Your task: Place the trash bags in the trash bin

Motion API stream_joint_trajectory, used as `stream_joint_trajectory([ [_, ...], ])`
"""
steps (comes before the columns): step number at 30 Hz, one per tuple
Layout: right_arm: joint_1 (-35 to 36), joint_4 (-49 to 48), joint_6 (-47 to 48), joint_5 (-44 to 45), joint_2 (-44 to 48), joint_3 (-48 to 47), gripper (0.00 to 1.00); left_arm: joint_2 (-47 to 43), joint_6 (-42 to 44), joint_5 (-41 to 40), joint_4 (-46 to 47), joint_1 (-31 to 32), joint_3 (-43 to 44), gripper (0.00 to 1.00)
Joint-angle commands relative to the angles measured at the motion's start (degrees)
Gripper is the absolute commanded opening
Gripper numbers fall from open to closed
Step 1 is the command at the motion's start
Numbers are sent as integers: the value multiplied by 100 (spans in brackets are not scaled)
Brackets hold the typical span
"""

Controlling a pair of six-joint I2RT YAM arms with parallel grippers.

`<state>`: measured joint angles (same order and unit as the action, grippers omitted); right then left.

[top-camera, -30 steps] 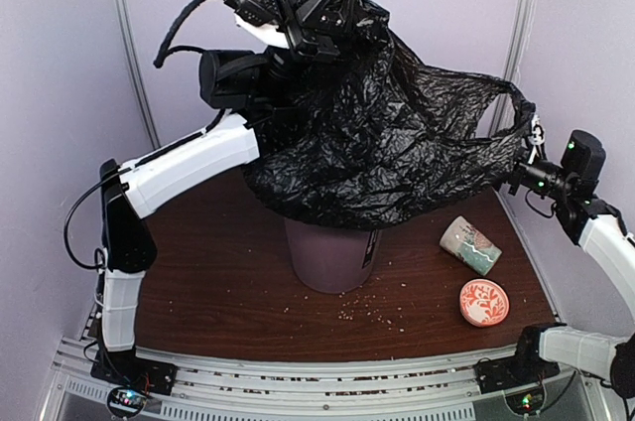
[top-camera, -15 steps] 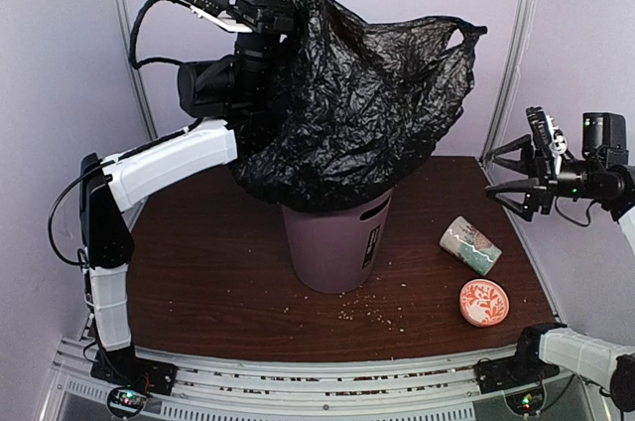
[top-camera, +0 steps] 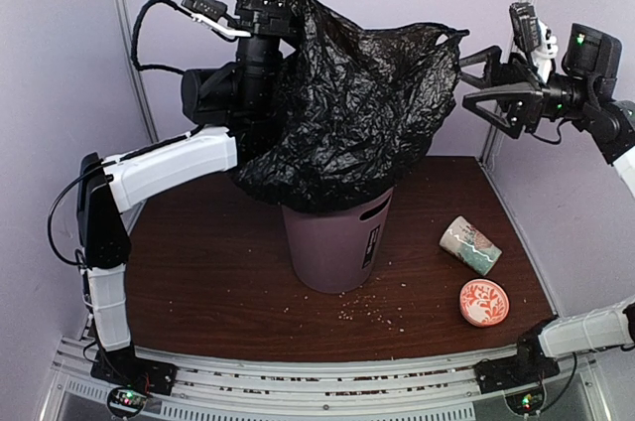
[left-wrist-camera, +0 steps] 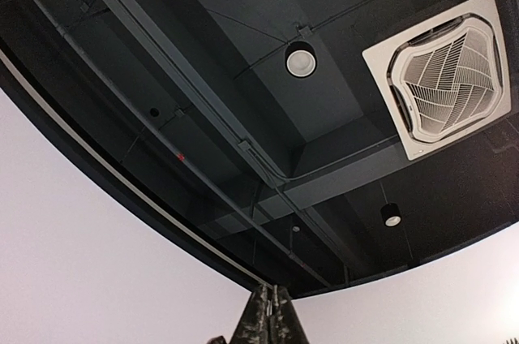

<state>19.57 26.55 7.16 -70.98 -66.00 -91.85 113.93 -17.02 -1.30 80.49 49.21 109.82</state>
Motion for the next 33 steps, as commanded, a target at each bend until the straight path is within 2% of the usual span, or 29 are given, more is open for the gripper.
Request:
stream_joint_trajectory([
  [1, 106, -1016, -1079, 337, -181, -87, 75, -216, -120, -122, 31, -17, 23, 0],
  [5, 108, -1349, -1329, 267, -241, 2, 60, -121, -187, -42, -210, -17, 203, 0],
  [9, 108, -2896, -2839, 238, -432, 131, 39, 21, -488, 40, -193, -17, 358, 0],
  [12, 94, -3454, -3397, 135, -632, -41, 8, 26, -603, 102, -175, -8, 298, 0],
  [13, 84, -3425, -3375, 174, -697, -173, 2, -8, -616, 120, -167, -8, 230, 0],
  [19, 11, -2237, -2352, 960, -1218, -1429, 0, -692, -300, 134, 135, -7, -873, 0],
  [25, 9, -1771, -1516, 1764, -1242, -1932, 0, -1409, 133, 198, 110, -12, -1821, 0],
  [29, 11, -1583, -1364, 1966, -1286, -2208, 0, -1586, 381, 305, 83, -11, -1944, 0],
  [33, 11, -1457, -1266, 2128, -1267, -2400, 0, -1553, 459, 543, -30, -12, -1640, 0],
])
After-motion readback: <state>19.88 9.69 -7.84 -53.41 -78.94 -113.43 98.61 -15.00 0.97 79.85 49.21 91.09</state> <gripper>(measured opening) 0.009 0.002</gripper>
